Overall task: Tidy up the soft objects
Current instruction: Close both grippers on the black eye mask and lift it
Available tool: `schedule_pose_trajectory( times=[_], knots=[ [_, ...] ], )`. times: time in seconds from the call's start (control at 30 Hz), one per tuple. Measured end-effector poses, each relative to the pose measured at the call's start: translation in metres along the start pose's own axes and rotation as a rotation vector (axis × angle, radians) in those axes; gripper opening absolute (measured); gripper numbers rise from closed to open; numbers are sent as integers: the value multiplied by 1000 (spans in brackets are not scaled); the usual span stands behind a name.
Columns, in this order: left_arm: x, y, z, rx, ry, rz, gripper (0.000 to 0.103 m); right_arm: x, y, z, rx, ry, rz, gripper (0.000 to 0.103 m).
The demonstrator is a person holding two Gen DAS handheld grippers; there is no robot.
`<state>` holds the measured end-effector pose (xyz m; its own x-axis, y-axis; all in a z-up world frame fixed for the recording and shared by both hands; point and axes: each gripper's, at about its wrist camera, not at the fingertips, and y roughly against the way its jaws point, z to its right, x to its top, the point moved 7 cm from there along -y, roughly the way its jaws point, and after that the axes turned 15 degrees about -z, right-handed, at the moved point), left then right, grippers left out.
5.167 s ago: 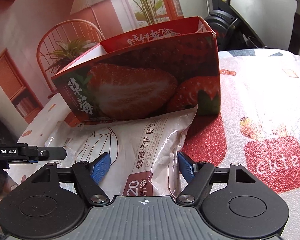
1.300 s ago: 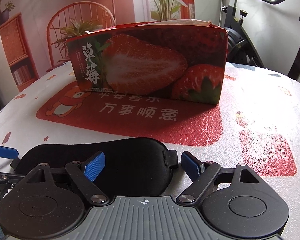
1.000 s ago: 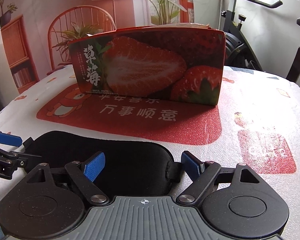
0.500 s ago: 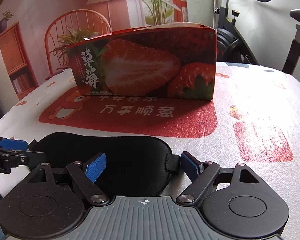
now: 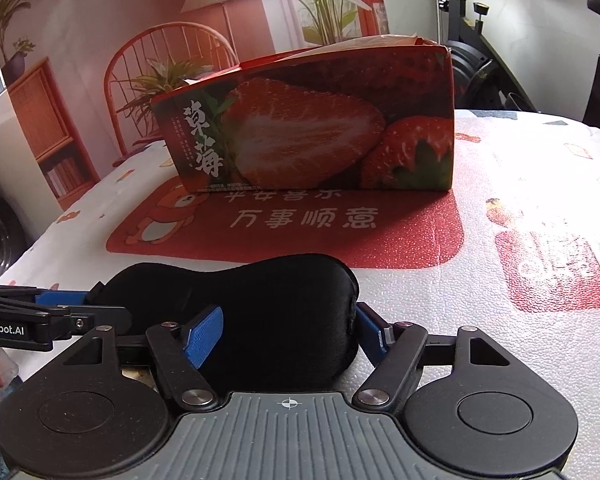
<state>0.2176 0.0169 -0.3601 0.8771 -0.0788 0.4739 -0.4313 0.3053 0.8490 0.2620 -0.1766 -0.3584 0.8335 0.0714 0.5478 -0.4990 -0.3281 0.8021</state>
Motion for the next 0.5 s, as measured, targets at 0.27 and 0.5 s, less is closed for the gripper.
schedule_pose_trajectory(
  times=[0.27, 0.5],
  knots=[
    [0, 1, -1, -3, 7, -2, 78, 0, 5, -2, -1, 3, 9, 48],
    [-1, 3, -6, -21, 32, -3, 73, -1, 10, -9, 12, 35, 20, 39]
  ],
)
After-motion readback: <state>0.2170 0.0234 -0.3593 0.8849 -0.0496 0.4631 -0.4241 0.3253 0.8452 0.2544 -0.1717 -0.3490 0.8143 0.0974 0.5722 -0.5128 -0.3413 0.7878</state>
